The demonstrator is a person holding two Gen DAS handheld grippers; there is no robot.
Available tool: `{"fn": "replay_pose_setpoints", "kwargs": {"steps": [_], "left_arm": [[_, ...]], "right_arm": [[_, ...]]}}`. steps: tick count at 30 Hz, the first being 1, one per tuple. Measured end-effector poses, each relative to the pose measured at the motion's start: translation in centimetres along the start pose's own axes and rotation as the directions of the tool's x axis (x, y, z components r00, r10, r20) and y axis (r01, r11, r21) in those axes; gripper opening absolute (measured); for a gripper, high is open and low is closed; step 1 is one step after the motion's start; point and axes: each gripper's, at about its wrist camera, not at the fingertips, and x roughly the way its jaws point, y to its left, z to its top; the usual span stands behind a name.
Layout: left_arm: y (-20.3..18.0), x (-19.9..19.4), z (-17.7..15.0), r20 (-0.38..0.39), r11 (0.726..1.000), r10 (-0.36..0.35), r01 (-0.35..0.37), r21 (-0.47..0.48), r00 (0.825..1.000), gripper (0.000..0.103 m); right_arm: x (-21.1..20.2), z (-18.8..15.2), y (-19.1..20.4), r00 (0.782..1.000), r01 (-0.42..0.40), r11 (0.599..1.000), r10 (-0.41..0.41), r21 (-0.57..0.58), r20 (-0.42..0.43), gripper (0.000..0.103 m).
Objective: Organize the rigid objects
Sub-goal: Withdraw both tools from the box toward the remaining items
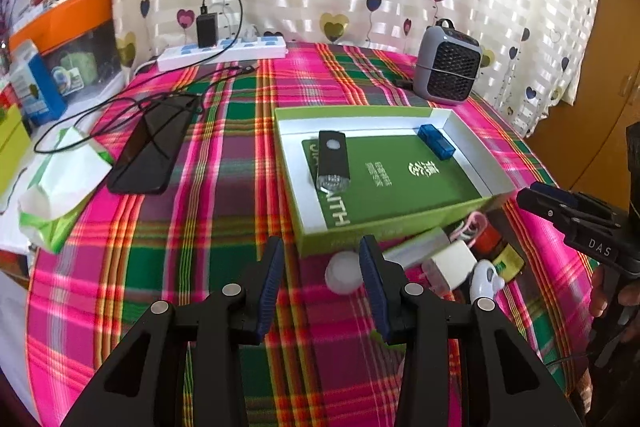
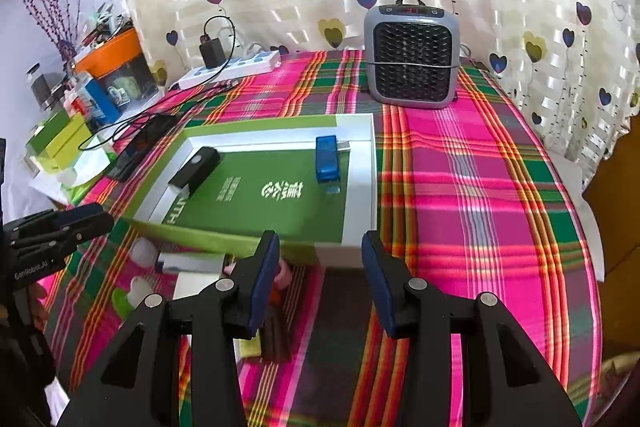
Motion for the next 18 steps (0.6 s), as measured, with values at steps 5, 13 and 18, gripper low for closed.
{"fn": "replay_pose_setpoints", "kwargs": {"steps": [5,13,18], "left_arm": [[0.1,-0.4,-1.3,-0.012,1.000,-0.007,0.007,-0.007,1.000,0.038],[0.1,-0.7,-2.5,-0.026,1.000,-0.016,0.016,-0.009,1.000,0.038],[-0.1,-0.9,-3.2,-0.031,0.999,-0.028,0.027,-0.018,0.999,0.038]], "right_arm": [[-0.6,-1.1,0.3,1.000,-0.005,1.000,0.005,-0.006,-0.001,0.044],[-1.4,-2.4,0.7,1.000,-0.012,1.000,0.012,-0.006,-0.001,0.044],[-1.5,-3.3,0.8,1.000,-0.008,1.000,0.008,-0.001,-0.009,0.044]]}}
